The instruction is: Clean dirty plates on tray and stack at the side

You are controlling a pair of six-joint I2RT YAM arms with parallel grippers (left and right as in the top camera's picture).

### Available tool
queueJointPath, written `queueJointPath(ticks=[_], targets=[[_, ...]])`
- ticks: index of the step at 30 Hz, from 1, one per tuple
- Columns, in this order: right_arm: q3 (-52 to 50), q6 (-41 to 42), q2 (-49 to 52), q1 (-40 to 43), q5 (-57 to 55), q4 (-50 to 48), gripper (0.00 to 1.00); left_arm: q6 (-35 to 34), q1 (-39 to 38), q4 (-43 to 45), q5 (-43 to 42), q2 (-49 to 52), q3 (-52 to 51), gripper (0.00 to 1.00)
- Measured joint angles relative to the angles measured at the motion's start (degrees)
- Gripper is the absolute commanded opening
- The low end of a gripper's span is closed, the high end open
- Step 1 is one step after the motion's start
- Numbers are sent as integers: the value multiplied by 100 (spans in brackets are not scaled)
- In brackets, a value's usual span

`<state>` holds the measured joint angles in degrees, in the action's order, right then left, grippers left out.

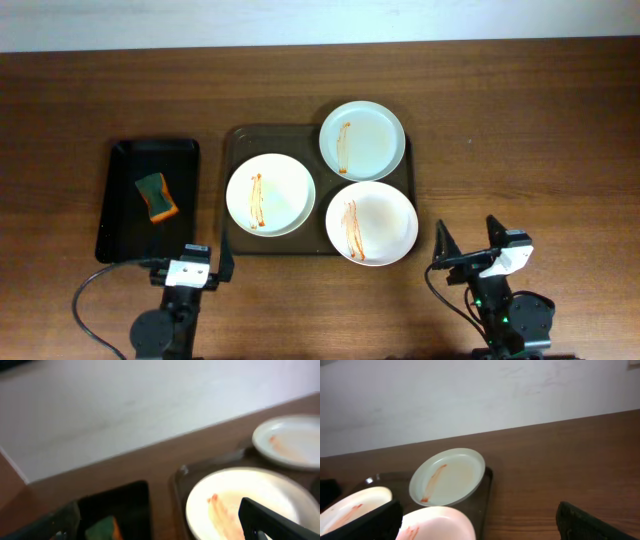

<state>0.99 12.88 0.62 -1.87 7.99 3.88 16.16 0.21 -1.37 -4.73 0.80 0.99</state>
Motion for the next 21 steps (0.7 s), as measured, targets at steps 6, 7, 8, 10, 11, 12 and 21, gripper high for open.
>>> queueJointPath(ticks=[6, 7, 8, 10, 11, 12, 21], targets=[[868, 2, 111, 0, 439, 315, 98, -393, 0, -273, -295, 208, 1047, 99], [1102, 0, 229, 0, 485, 431, 98, -503, -2, -398, -310, 393, 1338, 99], [1316, 0, 352, 0, 527, 557, 98, -562, 0, -463, -330, 535, 1569, 100], [1856, 0, 769, 0, 586, 1003, 98, -671, -2, -629, -393, 916, 2173, 99], [2114, -2, 1012, 0, 629, 1156, 98, -697, 0, -708, -420, 1069, 2389, 99], [2420, -2, 1329, 0, 693, 1285, 98, -710, 0, -809, -455, 1261, 2634, 99], [4889, 7, 4798, 0, 1663, 2579, 98, -857, -2, -2653, -754, 2964, 4710, 99]])
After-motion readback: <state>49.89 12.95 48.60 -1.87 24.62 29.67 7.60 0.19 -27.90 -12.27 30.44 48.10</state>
